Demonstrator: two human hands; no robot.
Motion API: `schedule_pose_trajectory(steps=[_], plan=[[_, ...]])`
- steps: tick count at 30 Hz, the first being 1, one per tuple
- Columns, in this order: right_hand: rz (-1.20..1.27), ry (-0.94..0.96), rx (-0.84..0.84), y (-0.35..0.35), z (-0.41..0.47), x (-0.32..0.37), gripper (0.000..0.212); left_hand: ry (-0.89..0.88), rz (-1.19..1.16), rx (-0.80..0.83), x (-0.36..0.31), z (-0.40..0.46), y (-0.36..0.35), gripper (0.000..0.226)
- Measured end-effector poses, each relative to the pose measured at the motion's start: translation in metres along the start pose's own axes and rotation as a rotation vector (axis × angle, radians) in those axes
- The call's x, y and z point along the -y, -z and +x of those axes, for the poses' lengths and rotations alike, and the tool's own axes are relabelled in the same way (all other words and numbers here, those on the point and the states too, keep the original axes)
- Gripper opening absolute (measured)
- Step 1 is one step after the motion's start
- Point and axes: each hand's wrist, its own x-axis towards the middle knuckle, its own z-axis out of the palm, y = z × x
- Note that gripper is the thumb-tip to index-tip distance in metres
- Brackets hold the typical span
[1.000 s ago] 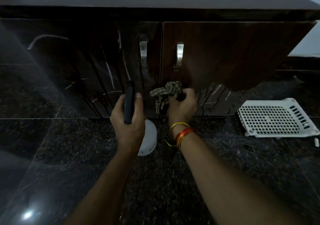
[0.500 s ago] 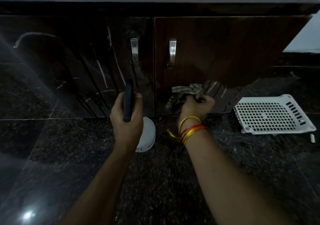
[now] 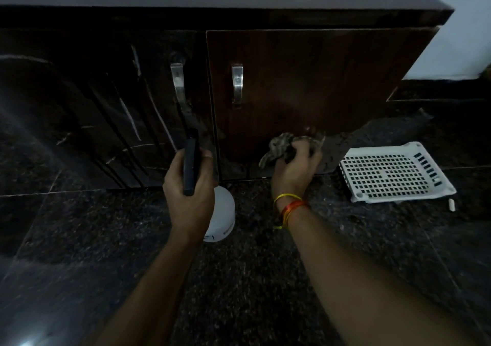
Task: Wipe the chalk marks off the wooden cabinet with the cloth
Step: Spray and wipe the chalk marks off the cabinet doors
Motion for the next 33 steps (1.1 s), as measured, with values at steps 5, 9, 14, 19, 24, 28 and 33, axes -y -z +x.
schedule_pose_trajectory(steps=[5, 9, 14, 19, 24, 28, 33], plan=[[0.075, 0.057, -0.164, 0.016, 0.024, -0.011, 0.033, -0.010, -0.031, 0.018, -0.003, -0.003, -0.009, 0.018], [0.040, 0.146, -0.225, 0.030, 0.044, -0.016, 0.036, -0.032, -0.036, 0.033, -0.004, -0.003, -0.016, 0.019], [-0.138, 0.280, -0.053, 0.025, 0.031, -0.030, 0.033, -0.025, -0.055, 0.055, -0.007, -0.009, -0.025, 0.019], [-0.133, 0.299, -0.084, 0.034, 0.038, -0.023, 0.032, -0.028, -0.045, 0.045, -0.009, -0.010, -0.035, 0.017], [-0.162, 0.221, -0.139, 0.053, 0.064, -0.040, 0.039, -0.036, -0.039, 0.050, -0.008, -0.009, -0.043, 0.021], [-0.272, 0.000, 0.051, 0.055, 0.067, -0.056, 0.032, -0.039, -0.032, 0.079, -0.010, -0.012, -0.046, 0.016], [-0.199, 0.286, -0.149, 0.064, 0.072, -0.038, 0.033, -0.058, -0.030, 0.074, -0.007, -0.010, -0.049, 0.019]])
